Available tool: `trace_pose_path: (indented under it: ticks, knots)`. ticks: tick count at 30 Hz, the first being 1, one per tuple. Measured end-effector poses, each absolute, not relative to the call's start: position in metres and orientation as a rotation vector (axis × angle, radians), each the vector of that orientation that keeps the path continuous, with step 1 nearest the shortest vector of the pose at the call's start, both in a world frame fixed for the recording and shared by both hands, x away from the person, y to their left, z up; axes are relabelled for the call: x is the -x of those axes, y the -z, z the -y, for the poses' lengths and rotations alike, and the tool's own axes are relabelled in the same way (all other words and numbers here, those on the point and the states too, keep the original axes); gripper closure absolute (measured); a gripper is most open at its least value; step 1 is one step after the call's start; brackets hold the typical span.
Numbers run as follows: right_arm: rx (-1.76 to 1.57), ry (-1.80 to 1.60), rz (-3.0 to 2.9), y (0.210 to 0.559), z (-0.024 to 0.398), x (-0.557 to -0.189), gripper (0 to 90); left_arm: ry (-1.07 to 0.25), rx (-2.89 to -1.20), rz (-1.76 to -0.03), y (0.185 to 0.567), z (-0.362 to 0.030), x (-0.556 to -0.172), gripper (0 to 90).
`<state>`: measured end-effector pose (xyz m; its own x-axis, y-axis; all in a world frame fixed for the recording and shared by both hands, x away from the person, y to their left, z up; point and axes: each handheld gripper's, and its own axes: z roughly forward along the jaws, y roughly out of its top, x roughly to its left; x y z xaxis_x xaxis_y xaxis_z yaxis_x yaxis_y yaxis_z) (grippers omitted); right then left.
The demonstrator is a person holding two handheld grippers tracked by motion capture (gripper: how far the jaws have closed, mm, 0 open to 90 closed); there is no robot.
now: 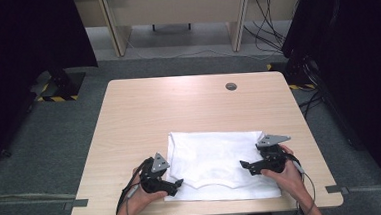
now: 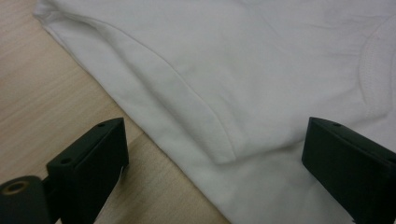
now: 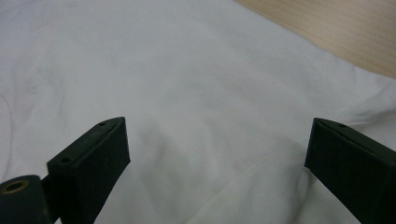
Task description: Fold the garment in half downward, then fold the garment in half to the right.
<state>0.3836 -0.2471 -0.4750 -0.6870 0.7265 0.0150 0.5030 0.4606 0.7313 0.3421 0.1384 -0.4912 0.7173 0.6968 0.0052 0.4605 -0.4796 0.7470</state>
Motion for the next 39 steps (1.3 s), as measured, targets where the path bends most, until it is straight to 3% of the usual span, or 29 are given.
trace_pose_path:
  ticks: [17, 39]
  knots:
    - [-1.019, -1.096, -2.414, 0.476, 0.248, -0.352, 6.6, -0.399, -2.161, -0.874, 0.491, -0.138, -0.342, 6.2]
    - [-0.998, -1.001, -2.474, 0.483, 0.245, -0.352, 5.5, -0.385, -2.158, -0.871, 0.491, -0.139, -0.341, 6.2]
